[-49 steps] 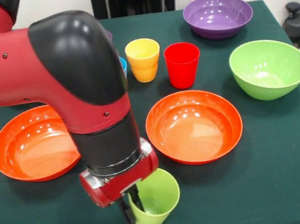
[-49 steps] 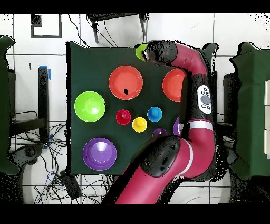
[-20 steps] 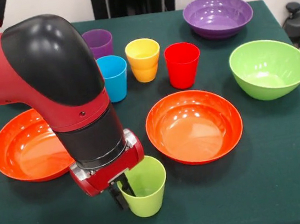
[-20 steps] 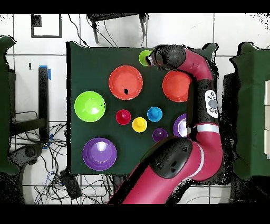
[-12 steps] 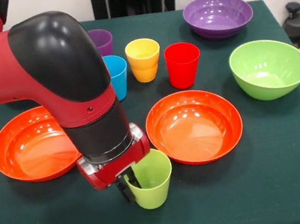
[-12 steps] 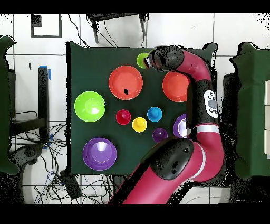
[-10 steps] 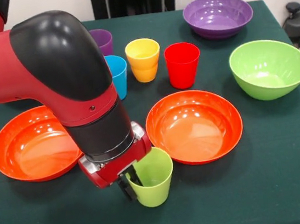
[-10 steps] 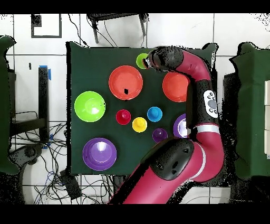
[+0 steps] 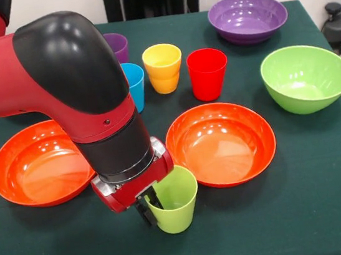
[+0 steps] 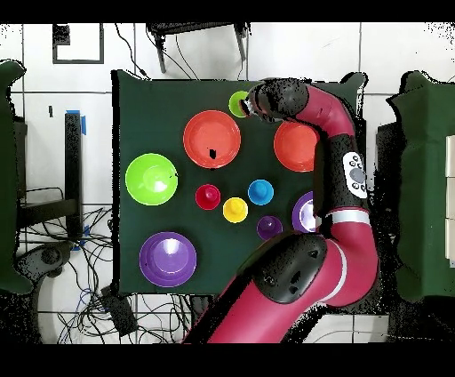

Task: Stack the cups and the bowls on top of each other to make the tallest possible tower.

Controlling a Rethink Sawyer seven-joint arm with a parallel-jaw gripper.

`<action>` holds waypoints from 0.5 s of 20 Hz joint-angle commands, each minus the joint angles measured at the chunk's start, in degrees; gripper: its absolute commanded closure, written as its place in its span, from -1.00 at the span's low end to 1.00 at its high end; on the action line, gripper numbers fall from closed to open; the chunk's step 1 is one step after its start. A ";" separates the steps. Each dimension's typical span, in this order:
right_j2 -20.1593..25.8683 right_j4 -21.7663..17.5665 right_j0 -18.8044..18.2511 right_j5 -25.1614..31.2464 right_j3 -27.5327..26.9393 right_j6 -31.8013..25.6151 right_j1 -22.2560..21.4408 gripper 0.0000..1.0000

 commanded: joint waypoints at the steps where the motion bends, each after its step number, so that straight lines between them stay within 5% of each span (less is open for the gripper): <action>1: 0.85 -1.16 0.48 7.41 3.53 -9.52 2.89 1.00; 10: 0.43 -1.50 0.98 7.69 2.85 -9.04 2.76 1.00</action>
